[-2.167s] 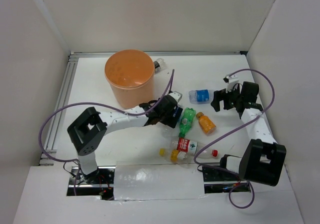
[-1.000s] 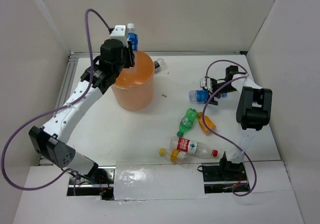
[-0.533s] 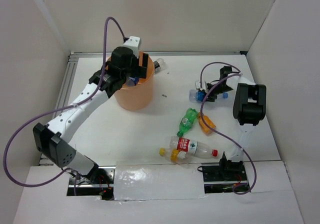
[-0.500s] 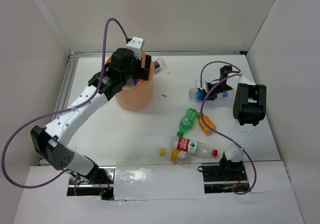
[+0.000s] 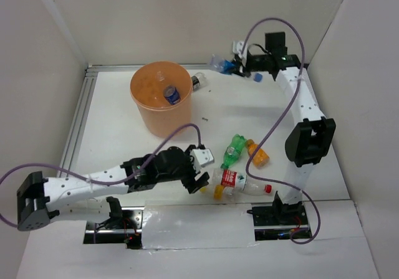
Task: Put the plastic bottles in the bin
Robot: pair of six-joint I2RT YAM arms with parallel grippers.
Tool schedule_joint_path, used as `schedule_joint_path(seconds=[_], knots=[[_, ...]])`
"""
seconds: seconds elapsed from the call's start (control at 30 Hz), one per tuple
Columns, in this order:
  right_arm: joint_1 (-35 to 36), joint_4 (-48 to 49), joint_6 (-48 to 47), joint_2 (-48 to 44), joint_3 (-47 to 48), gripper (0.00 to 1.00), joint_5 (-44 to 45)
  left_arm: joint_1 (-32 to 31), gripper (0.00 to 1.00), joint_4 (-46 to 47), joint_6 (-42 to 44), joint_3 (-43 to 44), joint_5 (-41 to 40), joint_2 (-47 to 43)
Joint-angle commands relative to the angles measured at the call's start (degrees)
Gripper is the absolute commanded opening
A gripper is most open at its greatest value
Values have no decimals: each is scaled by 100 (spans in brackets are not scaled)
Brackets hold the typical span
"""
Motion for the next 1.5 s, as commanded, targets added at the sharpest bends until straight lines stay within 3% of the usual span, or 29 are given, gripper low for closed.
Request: schedule_joint_path(seconds=[0.0, 0.23, 0.43, 0.5, 0.6, 0.67, 0.77, 0.9, 1.03, 1.13, 1.17, 1.3, 1.37, 1.4, 1.47], knots=[[907, 2451, 3335, -235, 607, 9, -917, -512, 84, 1193, -95, -136, -297, 272], [2404, 3223, 5569, 1347, 3033, 12, -716, -900, 85, 1827, 28, -567, -887, 607], [2957, 4409, 6934, 2024, 3203, 20, -611, -1076, 85, 1968, 81, -726, -1054, 739], [3020, 4410, 7049, 2078, 3142, 30, -550, -1129, 86, 2029, 159, -726, -1054, 792], [3091, 4472, 7242, 2245, 3080, 80, -479, -1182, 86, 2029, 283, -726, -984, 1010], [2942, 4209, 7243, 2193, 3080, 100, -155, -1182, 86, 2029, 388, -726, -844, 1125], [2521, 3710, 7243, 1851, 3080, 100, 434, -1182, 86, 2152, 617, -604, -738, 1398], [1634, 3128, 7005, 1332, 2519, 100, 50, -1182, 86, 2214, 916, -498, -335, 1872], [737, 2119, 6034, 673, 1588, 90, -478, -1235, 83, 2397, 1039, -436, -61, 2408], [218, 953, 5250, 119, 814, 74, -655, -1235, 82, 2469, 1092, -375, 10, 2803], [103, 651, 4673, -30, 612, 73, -655, -1235, 79, 2521, 1153, -374, 10, 2883], [-336, 112, 4281, -838, -1045, 77, 38, -1287, 48, 2522, 1092, -313, 10, 3120], [-618, 112, 4281, -1304, -1620, 83, 539, -1287, 13, 2460, 1013, -313, -138, 3121], [-688, 112, 4281, -1436, -2101, 83, 993, -1348, 5, 2373, 830, -313, -218, 2999], [-855, 112, 4281, -1841, -2543, 90, 1391, -1349, 0, 2153, 715, -313, -420, 2788]])
